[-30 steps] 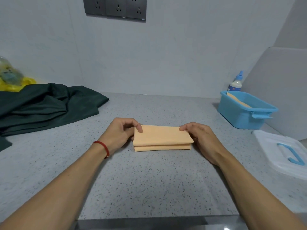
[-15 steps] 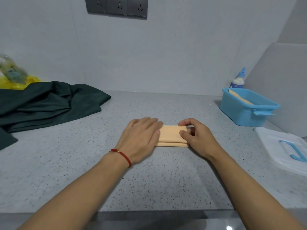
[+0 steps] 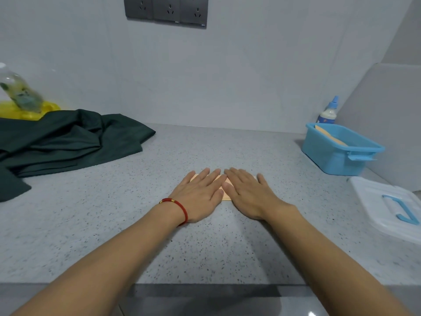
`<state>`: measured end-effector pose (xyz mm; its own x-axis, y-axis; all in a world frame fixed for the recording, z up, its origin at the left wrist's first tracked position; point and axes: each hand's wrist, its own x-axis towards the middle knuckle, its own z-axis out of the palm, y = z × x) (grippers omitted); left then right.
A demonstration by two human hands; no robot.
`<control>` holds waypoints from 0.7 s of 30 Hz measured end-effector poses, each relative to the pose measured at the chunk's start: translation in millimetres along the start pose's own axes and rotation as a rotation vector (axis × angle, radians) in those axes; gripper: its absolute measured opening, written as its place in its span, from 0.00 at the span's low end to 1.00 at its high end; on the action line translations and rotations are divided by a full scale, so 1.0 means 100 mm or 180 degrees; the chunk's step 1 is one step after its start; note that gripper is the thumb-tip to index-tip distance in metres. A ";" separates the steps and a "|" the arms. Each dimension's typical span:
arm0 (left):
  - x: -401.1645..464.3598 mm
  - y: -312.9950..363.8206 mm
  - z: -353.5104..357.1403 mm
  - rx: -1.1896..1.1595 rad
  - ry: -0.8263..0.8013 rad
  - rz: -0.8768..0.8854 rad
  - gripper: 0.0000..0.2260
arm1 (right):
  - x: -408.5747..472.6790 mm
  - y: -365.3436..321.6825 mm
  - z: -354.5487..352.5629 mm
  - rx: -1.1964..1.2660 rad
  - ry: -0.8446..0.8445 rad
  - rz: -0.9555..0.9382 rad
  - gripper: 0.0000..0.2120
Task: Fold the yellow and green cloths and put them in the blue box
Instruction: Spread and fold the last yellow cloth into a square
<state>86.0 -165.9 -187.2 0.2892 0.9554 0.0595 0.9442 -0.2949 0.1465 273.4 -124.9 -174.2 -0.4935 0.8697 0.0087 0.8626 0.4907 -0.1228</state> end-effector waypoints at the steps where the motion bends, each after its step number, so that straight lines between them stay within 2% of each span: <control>1: 0.00 0.00 0.00 -0.0001 -0.0012 -0.0015 0.26 | -0.01 0.05 0.03 0.0073 -0.0127 0.0018 0.30; 9: -0.02 -0.05 -0.09 0.0028 -0.0390 -0.0397 0.28 | -0.17 0.55 -0.01 0.0140 -0.0397 0.0226 0.27; 17: -0.16 -0.52 -0.43 -0.0305 -0.1150 -0.0543 0.27 | -0.20 0.60 0.08 0.0389 0.0074 0.0205 0.27; 21: -0.14 -0.50 -0.50 -0.0521 -0.1064 -0.0546 0.26 | -0.22 0.56 0.07 0.0573 0.0371 0.0232 0.23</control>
<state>26.7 -164.7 -146.6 0.1904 0.9348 -0.2997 0.9535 -0.1035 0.2831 332.2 -116.9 -188.0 -0.4054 0.9079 0.1068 0.8566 0.4181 -0.3023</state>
